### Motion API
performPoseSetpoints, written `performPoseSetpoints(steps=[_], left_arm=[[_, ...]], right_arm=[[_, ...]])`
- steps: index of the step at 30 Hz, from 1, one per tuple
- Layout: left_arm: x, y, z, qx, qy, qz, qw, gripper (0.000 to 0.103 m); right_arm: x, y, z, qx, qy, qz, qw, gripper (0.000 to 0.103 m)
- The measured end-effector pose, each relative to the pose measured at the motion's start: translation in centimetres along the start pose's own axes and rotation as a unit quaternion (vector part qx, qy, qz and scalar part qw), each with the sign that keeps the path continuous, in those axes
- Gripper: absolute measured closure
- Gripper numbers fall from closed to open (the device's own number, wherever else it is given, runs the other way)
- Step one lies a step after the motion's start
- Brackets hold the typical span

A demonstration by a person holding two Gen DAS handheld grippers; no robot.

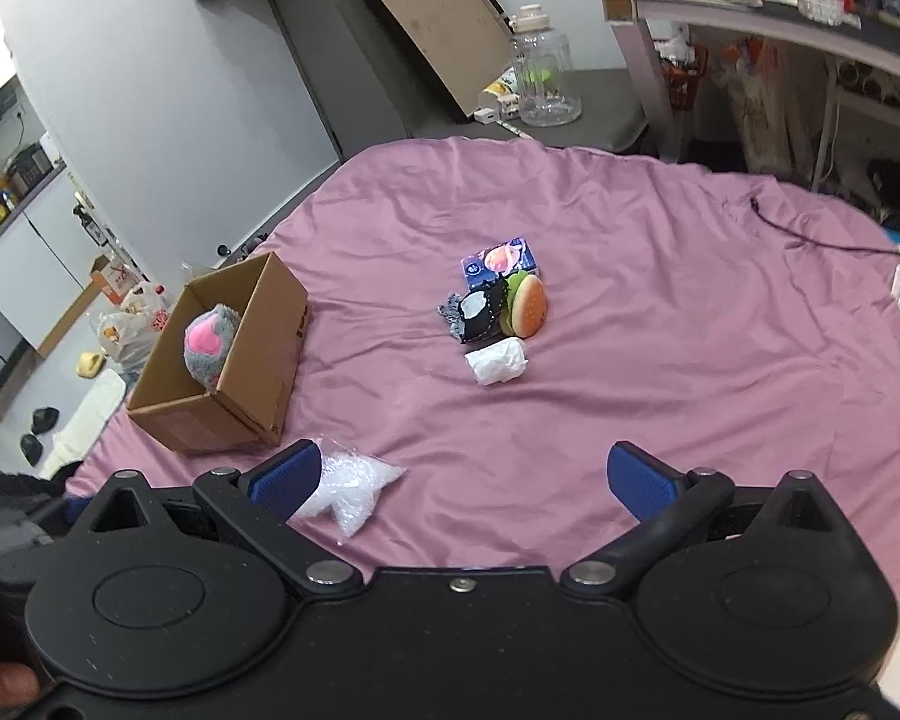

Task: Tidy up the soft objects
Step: 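Grasp the clear bag of white stuffing with the left gripper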

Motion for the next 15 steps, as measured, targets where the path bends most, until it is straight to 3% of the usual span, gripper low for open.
performPoseSetpoints(steps=[8,15], left_arm=[[-2.4,0.0,0.6,0.006,-0.002,-0.012,0.9999,0.005],[-5.3,0.4,1.2,0.013,0.002,-0.04,0.9991,0.012]], right_arm=[[-1.4,-1.0,0.1,-0.006,0.001,-0.003,1.0,0.0],[-3.2,-2.2,0.9,-0.029,-0.012,-0.007,0.999,0.0]])
Point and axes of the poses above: each gripper's, at about its wrist camera, not at the fingertips, and x roughly against the way its jaws point, z to its right, y to its underside, the point moved 8 cm from there along -x, roughly the way its jaws point, and after that the axes turned 9 degrees about -y, right-handed, at the moved point
